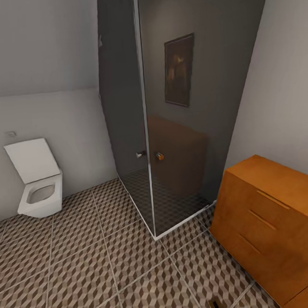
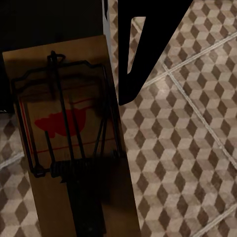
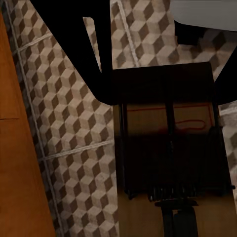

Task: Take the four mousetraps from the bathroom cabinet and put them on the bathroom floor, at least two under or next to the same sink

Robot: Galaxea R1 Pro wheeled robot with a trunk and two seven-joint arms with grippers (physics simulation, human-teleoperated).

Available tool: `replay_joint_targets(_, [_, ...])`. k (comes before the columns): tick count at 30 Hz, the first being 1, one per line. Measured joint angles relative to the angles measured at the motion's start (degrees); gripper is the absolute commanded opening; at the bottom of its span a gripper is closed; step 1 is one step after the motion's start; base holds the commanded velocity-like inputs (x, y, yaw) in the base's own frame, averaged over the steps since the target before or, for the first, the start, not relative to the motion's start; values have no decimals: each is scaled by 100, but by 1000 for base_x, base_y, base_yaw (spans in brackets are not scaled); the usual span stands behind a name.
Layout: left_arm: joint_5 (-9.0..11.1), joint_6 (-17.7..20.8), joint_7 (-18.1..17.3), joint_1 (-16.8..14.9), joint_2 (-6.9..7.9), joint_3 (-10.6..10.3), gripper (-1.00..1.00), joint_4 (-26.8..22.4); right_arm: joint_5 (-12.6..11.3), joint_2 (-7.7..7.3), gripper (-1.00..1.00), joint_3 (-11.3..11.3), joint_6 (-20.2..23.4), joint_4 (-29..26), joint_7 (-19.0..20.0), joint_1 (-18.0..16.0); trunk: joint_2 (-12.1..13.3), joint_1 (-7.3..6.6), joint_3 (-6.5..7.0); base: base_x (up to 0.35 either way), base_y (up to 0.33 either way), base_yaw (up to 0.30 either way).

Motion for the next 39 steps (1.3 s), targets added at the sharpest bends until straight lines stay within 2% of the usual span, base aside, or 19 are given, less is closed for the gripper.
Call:
replay_joint_targets(3, [0, 0, 0, 1, 0, 0, -100, 0, 18, -24, -100, 20, 20, 47, 232, 1, 0, 0, 0, 0, 0, 2])
replay_joint_targets(9, [0, 2, 0, 1, 0, 0, -100, -1, 4, 11, -100, 19, 7, 33, 327, 0, 0, 0, 0, 0, 0, 53])
replay_joint_targets(39, [0, 2, -8, 1, -3, 0, -100, -2, 2, 22, -100, 19, 9, 40, 341, 3, 0, 0, 0, 0, 0, 281])
